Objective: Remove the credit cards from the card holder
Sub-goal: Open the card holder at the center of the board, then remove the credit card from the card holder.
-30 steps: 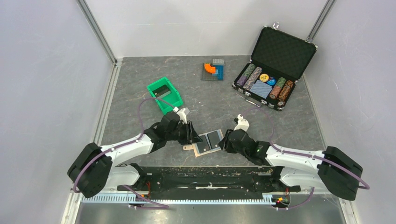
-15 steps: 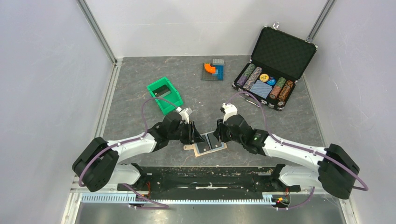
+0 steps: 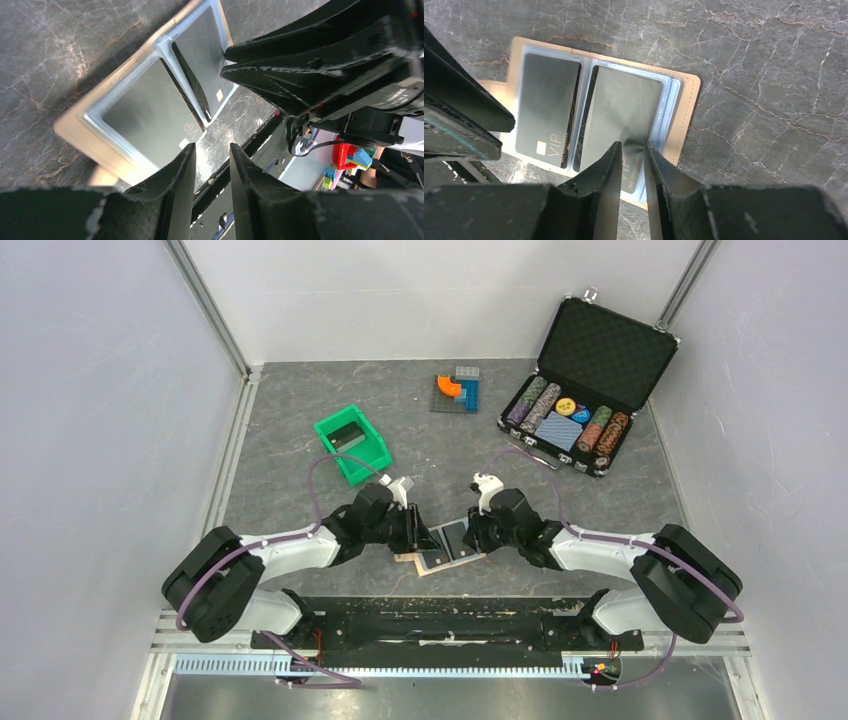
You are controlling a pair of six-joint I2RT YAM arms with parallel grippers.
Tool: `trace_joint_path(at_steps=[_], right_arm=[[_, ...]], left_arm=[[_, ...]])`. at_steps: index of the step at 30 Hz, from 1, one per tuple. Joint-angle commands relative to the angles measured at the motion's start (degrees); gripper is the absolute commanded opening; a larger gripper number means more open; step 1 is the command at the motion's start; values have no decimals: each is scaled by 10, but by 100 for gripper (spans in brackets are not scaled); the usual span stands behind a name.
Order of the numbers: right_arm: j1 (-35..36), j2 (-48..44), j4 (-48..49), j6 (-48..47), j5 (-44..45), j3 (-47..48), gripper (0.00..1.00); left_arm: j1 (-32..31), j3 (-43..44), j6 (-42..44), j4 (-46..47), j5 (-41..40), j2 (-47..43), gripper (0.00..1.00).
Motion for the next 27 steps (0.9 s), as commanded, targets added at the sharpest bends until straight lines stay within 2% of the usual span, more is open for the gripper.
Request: trace_joint_path(at_steps=[1,7,12,16,22,27], right_arm=[[-3,-1,61,18,-8,-44,25],[-1,-25,134,112,-26,-117,23],[-1,-48,181,173,-22,-167,23],[0,-69,179,184,-10,-172,23],[0,-68,181,192,-9,-173,23],[1,-63,188,197,-10,-176,23]], left_arm=[[-11,28,-16,27,-3,28,37],[-33,50,-5,27,-34,52,36],[-38,45,-3,22,-89,50,36],[-41,34,3,24,-119,45,36],[-41,23,-5,83,-92,60,36],[-41,23,-16,96,-92,89,34]])
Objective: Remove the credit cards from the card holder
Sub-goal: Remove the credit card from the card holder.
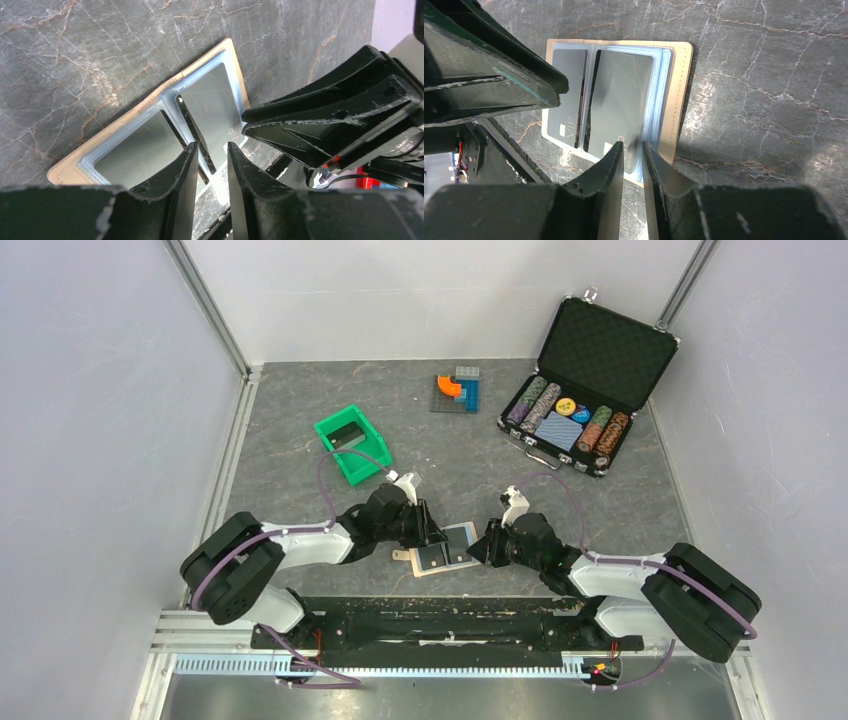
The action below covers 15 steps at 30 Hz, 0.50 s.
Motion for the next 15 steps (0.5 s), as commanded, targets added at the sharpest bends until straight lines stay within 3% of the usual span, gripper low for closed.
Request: trace_joint_path(at_steps=[1,15], right_arm=[[2,5,-12,9,8,-11,23],[2,16,-11,8,5,-7,22]], left_arm=[[-3,-6,-19,47,0,27,34],[-16,-4,-30,69,4,72,32]])
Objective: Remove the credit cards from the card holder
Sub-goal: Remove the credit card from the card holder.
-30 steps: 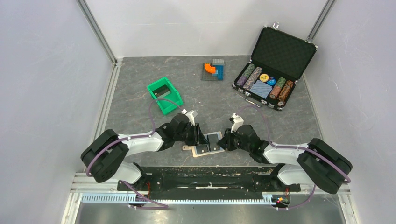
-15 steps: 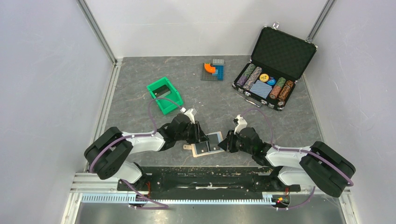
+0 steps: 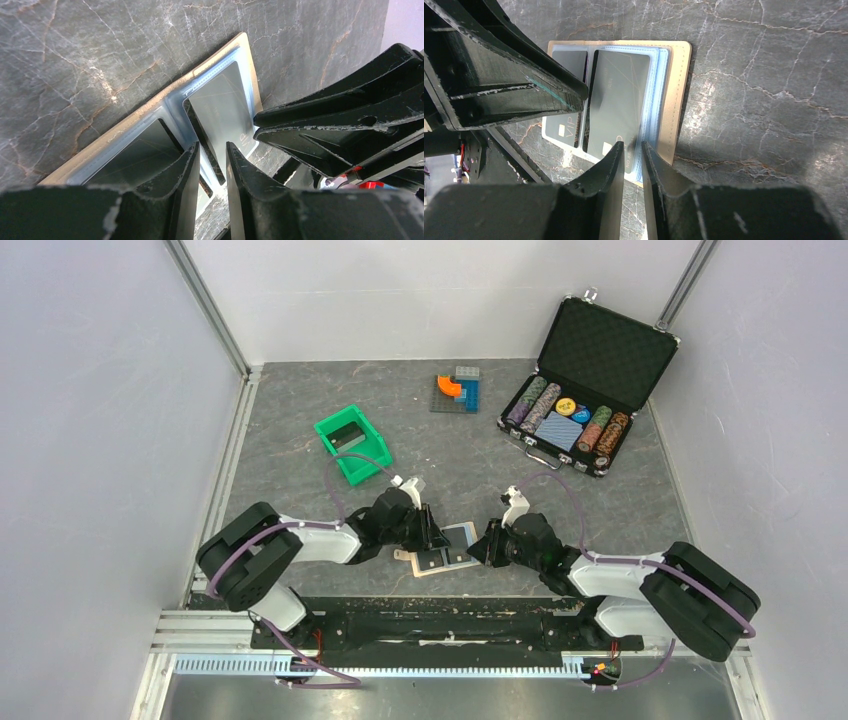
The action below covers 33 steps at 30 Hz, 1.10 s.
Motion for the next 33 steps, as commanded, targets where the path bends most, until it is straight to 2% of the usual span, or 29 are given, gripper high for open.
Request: trace_joint_path(at_steps=[1,7,14,18,23,33], right_arm=[[2,13,-17,-1,2,-4,22],[3,16,-19,-2,0,-2,22],[4,19,-17,-1,0,-3,18],[4,20,-13,1,-1,-7,14],[4,6,-36,-9,-1,7,12],[4,-59,-137,-67,9,70,15]], left_arm=[[-8,-2,-21,27,5,15,32],[-10,-1,-23,30,9,16,30],[-11,1,-33,36,24,9,16],[-11,-4,-40,36,31,-12,3],[-10,-3,-38,1,19,-37,2],[-8,14,-11,-63,34,-45,2]])
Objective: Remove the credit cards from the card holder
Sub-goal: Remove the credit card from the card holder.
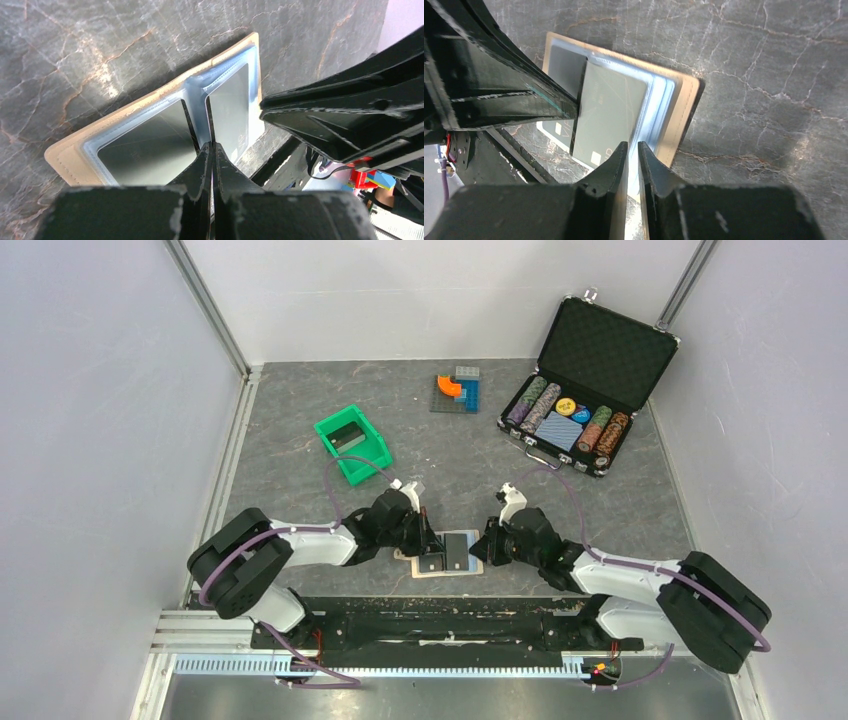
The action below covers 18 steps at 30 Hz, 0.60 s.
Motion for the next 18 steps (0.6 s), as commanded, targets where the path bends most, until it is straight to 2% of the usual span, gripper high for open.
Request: trace_joint_path(at_steps=[1,10,18], right_arm=[[3,-23,-38,-39,5,40,15],[3,35,19,-88,-67,70,17],[3,98,21,-71,-36,54,16]], left_arm=[[-1,16,3,-24,16,-16,2],[2,23,11,-40,27,-17,2],[6,31,23,-92,9,-33,2]])
